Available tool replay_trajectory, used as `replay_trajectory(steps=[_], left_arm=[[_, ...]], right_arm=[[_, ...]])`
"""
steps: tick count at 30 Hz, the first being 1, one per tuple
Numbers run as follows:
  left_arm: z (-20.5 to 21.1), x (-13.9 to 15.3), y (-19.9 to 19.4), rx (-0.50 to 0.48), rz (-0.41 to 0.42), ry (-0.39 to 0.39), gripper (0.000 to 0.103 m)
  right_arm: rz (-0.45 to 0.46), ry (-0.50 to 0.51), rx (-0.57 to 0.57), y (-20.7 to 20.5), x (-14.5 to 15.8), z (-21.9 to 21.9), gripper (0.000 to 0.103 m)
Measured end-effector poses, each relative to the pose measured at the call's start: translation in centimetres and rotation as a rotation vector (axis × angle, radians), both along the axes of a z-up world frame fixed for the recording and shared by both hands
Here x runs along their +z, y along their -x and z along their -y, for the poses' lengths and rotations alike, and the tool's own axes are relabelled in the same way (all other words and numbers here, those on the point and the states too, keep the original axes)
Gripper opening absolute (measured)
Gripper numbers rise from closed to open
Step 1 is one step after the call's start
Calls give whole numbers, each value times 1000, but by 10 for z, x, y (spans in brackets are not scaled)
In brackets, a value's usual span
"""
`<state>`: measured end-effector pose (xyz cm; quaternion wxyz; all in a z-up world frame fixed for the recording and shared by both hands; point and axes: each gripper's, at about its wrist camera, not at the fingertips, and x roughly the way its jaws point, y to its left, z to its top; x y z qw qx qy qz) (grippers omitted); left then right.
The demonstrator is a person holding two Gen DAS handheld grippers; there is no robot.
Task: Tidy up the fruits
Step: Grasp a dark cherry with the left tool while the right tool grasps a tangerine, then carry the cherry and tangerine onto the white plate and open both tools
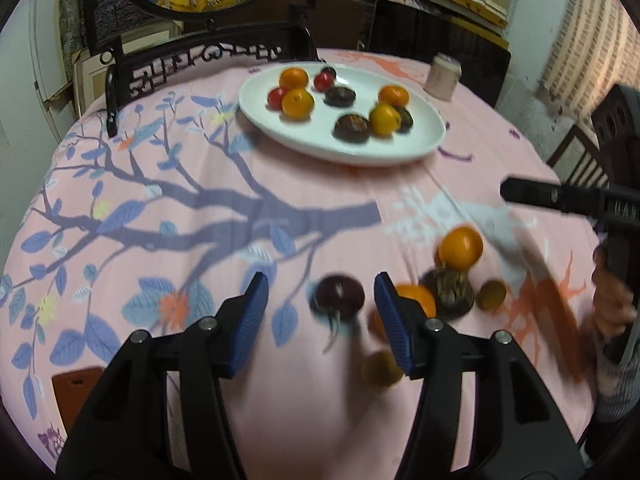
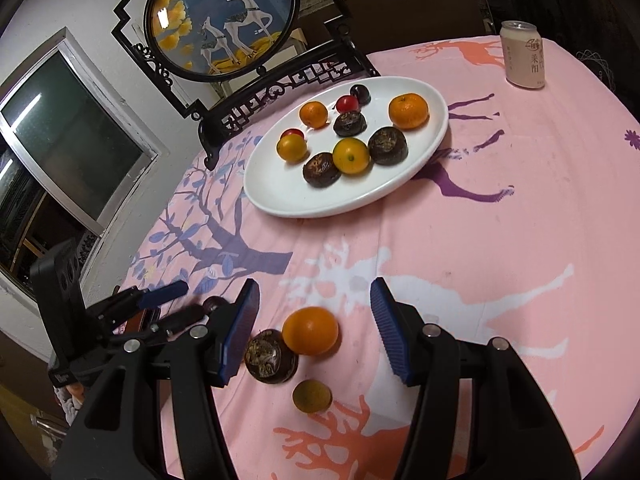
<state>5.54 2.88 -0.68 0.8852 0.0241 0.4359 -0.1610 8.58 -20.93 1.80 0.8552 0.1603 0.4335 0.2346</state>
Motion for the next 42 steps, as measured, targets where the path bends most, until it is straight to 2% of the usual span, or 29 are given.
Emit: replay_trajectory(steps=[4,7,14,17,19,22,25,27,28,30,36,42], left_arm=[[4,-8,0,-6,-15,-26,57],[3,-8,0,-5,-17,-18,57],[7,-8,0,-22,9,-46,55],[3,-13,-5,-7,-19,-59,55],[-3,-15,-9,7,-42,-39,55],[-4,-14,-8,20,-28,-55,54],[7,-17,-5,-12,-13,-88,49],[13,-21,-4,-34,-15,-110,39],[17,-22,-3,-40,-6,-128,39],[18,-21,-2,-44,0,-128,33],[12,-18,-7,-2,13,-110,32],[19,-21,-7,-17,19,-127,31]], right_arm=[[-6,6,8,0,-1,-3,58],[-7,9,12,1,-2,-4,58],[-10,17,18,1,-3,-6,58],[-12,18,18,1,-3,-6,58],[-14,19,19,1,-4,-6,58],[-13,19,21,2,-4,-7,58],[-16,24,29,3,-5,-9,58],[-20,33,41,3,-7,-12,58],[-22,38,46,3,-8,-14,58],[-26,49,56,3,-9,-18,58],[-43,73,80,3,-17,-27,58],[-60,96,97,2,-26,-35,58]])
